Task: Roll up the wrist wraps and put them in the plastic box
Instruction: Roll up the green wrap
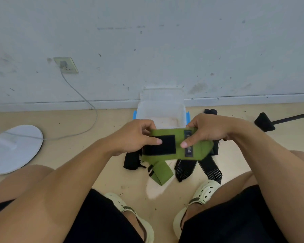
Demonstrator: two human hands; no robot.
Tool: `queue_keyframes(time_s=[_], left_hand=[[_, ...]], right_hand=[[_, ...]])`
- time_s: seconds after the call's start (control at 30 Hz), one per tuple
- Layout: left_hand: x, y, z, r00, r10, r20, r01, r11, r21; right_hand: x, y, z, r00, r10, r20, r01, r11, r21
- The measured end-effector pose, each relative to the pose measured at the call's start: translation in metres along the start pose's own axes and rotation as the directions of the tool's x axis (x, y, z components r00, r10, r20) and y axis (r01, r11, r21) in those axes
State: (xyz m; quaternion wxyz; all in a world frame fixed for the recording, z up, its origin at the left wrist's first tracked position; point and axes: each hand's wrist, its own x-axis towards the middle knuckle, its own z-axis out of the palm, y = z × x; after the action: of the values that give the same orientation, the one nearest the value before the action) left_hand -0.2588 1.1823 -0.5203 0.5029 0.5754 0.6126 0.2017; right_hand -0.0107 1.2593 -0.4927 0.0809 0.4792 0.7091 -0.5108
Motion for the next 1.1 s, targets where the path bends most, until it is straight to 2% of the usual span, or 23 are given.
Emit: queue_keyframes(time_s=[0.1, 0.2, 0.27, 0.37, 0.43, 0.57, 0.67, 0.77, 0.97, 1.1], left_hand=[[-0.004, 0.003, -0.004, 0.983, -0.003, -0.185, -0.003, 1.000, -0.030], [-0.005, 0.006, -0.001, 0.971, 0.007, -0.240, -0.004, 1.000, 0.015], [-0.008, 0.009, 0.001, 0.977, -0.048, -0.208, 0.057, 0.998, 0.038], [-0.014, 0.018, 0.005, 0.973, -0.122, -0.198, 0.129, 0.991, 0.025], [-0.019, 0.026, 0.009, 0.975, -0.151, -0.165, 0.139, 0.987, -0.085], [-0.031, 0.050, 0.023, 0.978, -0.192, 0.080, 0.208, 0.885, -0.417], [-0.037, 0.068, 0.033, 0.973, -0.155, 0.170, 0.227, 0.763, -0.606], [-0.037, 0.078, 0.038, 0.983, -0.132, 0.130, 0.184, 0.641, -0.745], [-0.041, 0.077, 0.025, 0.989, -0.145, 0.038, 0.107, 0.506, -0.856], [-0.045, 0.081, 0.019, 0.987, -0.158, -0.004, 0.072, 0.471, -0.879]], right_hand=[[-0.010, 0.003, -0.008, 1.000, -0.001, -0.020, 0.002, 0.998, 0.058], [-0.017, 0.001, -0.011, 0.982, -0.015, -0.187, 0.052, 0.980, 0.194], [-0.022, -0.002, -0.011, 0.953, -0.028, -0.301, 0.118, 0.950, 0.287], [-0.029, -0.009, -0.005, 0.913, -0.081, -0.401, 0.237, 0.904, 0.355], [-0.033, -0.013, 0.006, 0.883, -0.105, -0.457, 0.276, 0.904, 0.326], [-0.036, -0.020, 0.026, 0.819, -0.157, -0.551, 0.307, 0.933, 0.190], [-0.038, -0.035, 0.036, 0.795, -0.244, -0.556, 0.342, 0.937, 0.077], [-0.041, -0.046, 0.040, 0.799, -0.318, -0.510, 0.418, 0.904, 0.091], [-0.051, -0.054, 0.038, 0.859, -0.318, -0.402, 0.456, 0.833, 0.314], [-0.052, -0.055, 0.040, 0.851, -0.287, -0.441, 0.478, 0.770, 0.422]])
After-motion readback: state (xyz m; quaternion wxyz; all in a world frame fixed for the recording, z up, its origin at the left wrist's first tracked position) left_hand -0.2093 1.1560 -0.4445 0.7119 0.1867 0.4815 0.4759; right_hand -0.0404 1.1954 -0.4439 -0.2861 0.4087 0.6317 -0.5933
